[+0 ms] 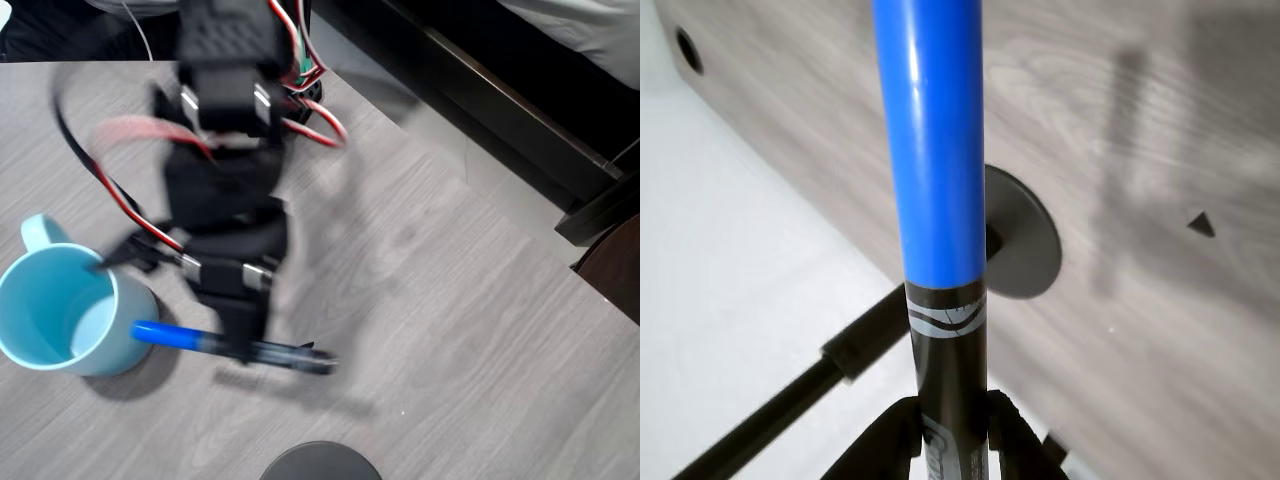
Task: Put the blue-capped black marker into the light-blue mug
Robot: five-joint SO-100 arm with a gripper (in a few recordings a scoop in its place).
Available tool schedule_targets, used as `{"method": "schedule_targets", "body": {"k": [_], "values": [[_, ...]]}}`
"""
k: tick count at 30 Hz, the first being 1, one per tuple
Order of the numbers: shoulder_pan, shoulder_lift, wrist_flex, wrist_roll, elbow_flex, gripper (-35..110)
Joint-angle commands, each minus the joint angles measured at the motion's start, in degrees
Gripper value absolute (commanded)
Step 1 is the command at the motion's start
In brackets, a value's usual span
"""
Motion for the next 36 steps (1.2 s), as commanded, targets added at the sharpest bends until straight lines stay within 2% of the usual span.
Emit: {"method": "schedule_targets", "body": {"k": [1, 6, 10, 12, 18, 24, 29, 33, 36], "values": [[11.25, 6.15, -1.14, 3.34, -1.32, 0], [20.3, 3.96, -2.02, 8.96, -0.53, 0], [24.87, 3.43, -11.34, 12.13, 6.15, 0], [25.14, 2.37, -15.21, 12.48, 8.96, 0], [22.94, -2.2, -18.19, 13.97, 9.32, 0], [18.46, -3.08, -19.16, 14.59, 9.32, 0], [18.81, -5.19, -19.95, 14.68, 9.4, 1], [20.92, -6.86, -21.97, 14.68, 9.4, 14], [21.88, -7.21, -22.76, 14.24, 9.4, 30]]}}
